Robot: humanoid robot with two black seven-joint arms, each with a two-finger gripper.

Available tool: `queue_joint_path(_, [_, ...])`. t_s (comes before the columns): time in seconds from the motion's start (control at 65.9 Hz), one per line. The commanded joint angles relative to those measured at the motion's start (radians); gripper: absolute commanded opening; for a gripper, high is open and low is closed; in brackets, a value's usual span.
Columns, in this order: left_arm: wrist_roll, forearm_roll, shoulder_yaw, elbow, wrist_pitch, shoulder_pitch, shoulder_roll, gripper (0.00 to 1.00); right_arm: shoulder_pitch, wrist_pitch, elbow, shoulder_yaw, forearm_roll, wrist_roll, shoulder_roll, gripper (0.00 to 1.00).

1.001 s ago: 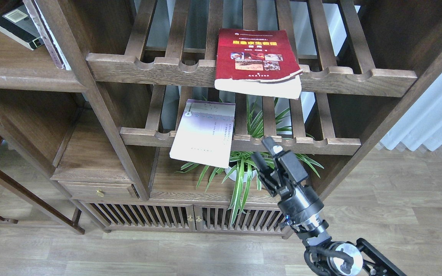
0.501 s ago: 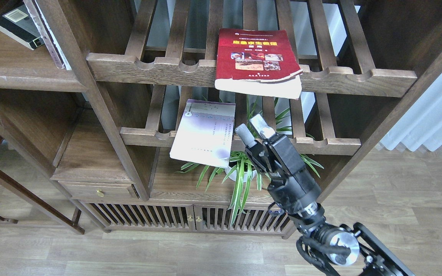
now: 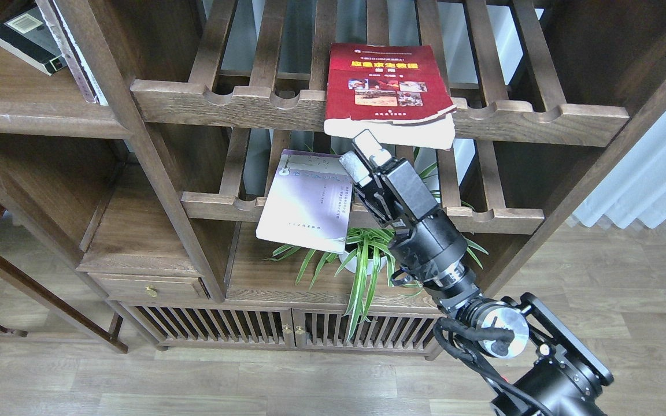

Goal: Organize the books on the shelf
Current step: 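Raise the right gripper up to the red book on the upper shelf, then grasp the bottom of the red book with the right gripper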

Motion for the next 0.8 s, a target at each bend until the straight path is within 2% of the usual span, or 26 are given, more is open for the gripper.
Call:
queue_joint_path(0.0, [0.0, 0.0, 0.0, 0.0, 0.0, -0.001, 0.0, 1.0, 0.02, -0.023, -0.002, 0.006, 0.001, 0.0, -0.002, 0.98])
queue_joint_path(0.379, [0.0, -0.008, -0.009, -0.003, 0.0, -0.004, 0.0, 1.0, 0.048, -0.048, -0.03, 0.02, 0.001, -0.002, -0.008, 0.98])
queue_joint_path(0.789, [-0.002, -0.008, -0.009, -0.005, 0.0, -0.006, -0.001, 1.0, 0.048, -0.046, -0.044, 0.117, 0.007, -0.003, -0.016, 0.94])
